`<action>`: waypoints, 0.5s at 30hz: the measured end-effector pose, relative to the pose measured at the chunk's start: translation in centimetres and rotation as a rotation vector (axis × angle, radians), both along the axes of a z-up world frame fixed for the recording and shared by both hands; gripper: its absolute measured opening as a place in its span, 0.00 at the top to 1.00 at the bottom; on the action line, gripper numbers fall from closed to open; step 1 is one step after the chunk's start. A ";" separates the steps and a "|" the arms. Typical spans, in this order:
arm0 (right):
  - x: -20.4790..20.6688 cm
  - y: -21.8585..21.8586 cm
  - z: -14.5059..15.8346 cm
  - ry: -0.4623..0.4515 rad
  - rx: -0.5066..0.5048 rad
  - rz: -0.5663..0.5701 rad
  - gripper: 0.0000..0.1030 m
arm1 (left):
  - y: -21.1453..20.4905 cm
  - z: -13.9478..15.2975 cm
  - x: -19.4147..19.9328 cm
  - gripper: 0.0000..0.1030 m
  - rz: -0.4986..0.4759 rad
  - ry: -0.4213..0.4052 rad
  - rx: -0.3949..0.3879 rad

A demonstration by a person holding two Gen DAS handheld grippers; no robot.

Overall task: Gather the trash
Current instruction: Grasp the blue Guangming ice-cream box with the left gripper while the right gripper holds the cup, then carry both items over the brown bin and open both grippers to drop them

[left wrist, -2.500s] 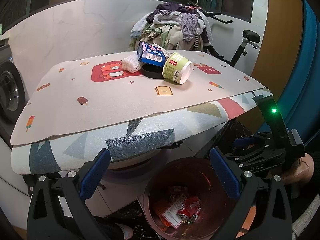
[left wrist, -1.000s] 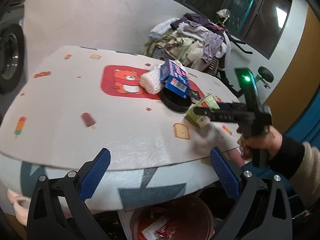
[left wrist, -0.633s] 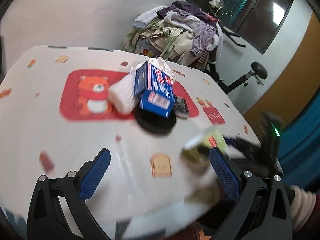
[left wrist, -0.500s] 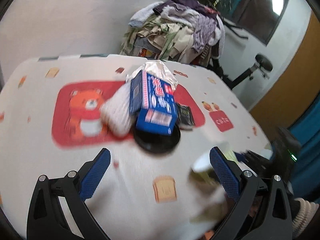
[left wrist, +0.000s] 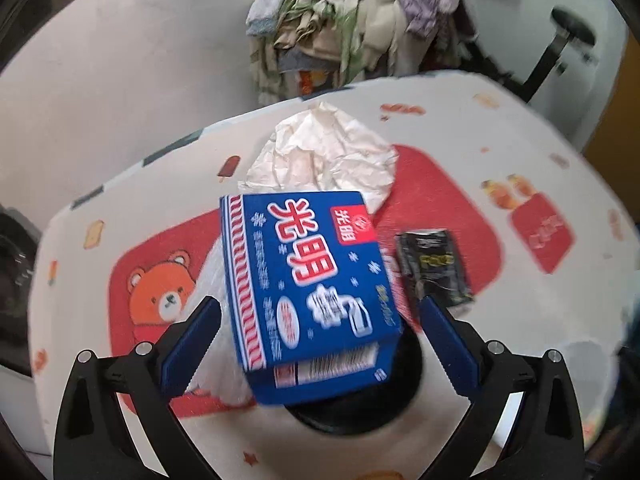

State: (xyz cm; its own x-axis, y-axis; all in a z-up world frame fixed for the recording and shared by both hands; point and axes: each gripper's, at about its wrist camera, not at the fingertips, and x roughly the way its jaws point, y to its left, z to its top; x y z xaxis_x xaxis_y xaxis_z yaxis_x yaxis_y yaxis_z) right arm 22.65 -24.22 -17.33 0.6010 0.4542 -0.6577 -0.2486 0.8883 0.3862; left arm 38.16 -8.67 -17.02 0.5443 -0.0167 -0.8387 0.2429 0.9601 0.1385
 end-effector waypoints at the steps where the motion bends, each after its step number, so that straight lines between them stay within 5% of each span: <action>1: -0.2 -0.5 0.1 -0.001 0.018 -0.014 0.24 | -0.2 -0.2 0.3 0.06 0.012 -0.001 0.025; 4: -0.6 -1.2 0.4 -0.005 0.025 -0.029 0.24 | 0.1 -0.6 1.1 0.09 0.043 0.010 0.037; 5: -0.8 -1.4 0.5 -0.009 0.020 -0.032 0.24 | 0.6 -0.3 1.1 0.28 0.050 0.012 0.001; 15: -2.8 -2.9 1.8 -0.035 0.021 -0.070 0.24 | 4.7 5.3 -4.4 0.28 0.047 -0.056 -0.182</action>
State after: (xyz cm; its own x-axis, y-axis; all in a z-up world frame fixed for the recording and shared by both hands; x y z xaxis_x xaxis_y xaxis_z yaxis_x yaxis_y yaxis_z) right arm 19.82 -27.14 -15.49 0.6542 0.4237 -0.6265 -0.2004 0.8959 0.3966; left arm 33.74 -3.99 -11.73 0.5941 -0.1388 -0.7923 0.1941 0.9806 -0.0262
